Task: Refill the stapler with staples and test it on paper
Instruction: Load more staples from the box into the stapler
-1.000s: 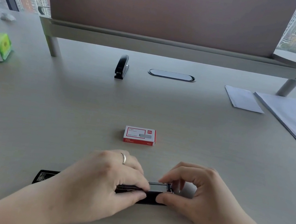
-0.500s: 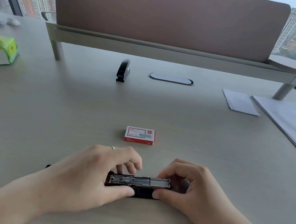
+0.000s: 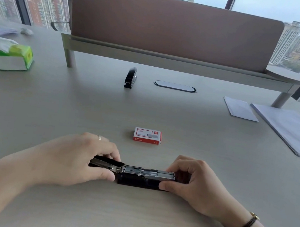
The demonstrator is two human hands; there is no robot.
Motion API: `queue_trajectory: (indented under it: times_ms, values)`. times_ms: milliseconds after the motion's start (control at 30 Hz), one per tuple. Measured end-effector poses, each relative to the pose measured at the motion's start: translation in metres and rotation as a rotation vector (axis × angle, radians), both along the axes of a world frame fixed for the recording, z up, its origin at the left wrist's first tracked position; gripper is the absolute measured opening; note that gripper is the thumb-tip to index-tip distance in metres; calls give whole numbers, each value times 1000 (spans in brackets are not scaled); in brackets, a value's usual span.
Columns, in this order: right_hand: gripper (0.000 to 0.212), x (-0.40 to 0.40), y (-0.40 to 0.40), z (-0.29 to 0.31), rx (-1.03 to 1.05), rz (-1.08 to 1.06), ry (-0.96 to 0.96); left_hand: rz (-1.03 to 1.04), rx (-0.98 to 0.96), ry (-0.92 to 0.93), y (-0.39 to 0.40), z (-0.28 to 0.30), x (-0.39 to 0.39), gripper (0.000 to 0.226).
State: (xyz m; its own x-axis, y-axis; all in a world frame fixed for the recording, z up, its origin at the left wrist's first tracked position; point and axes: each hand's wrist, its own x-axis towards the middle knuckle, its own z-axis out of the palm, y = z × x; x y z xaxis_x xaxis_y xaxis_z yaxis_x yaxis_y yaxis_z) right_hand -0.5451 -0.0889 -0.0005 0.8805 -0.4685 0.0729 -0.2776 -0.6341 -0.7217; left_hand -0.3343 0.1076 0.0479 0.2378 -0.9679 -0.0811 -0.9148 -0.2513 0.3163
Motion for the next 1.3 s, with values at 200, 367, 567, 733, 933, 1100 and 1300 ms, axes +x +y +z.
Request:
queue_trajectory:
  times_ms: [200,367,567,733,933,1100,1300]
  values:
    - [18,0,1,0,-11,-11,4,-79,76,-545,-27,36,-27,45]
    - [18,0,2,0,-9,-4,1,-99,-139,-253,-39,49,-34,50]
    - [14,0,1,0,7,-7,-10,-53,-328,172,-45,15,-43,56]
    - [21,0,-2,-4,-1,19,7,-69,-368,318,-51,-11,-53,41]
    - [18,-1,-2,-5,-22,43,1,-28,-369,367,-54,-30,-54,35]
    - [31,-3,-3,-3,158,4,-93,18,-380,432,-50,-38,-54,31]
    - [25,-8,-7,4,506,89,-241,17,-435,487,-49,-43,-53,31]
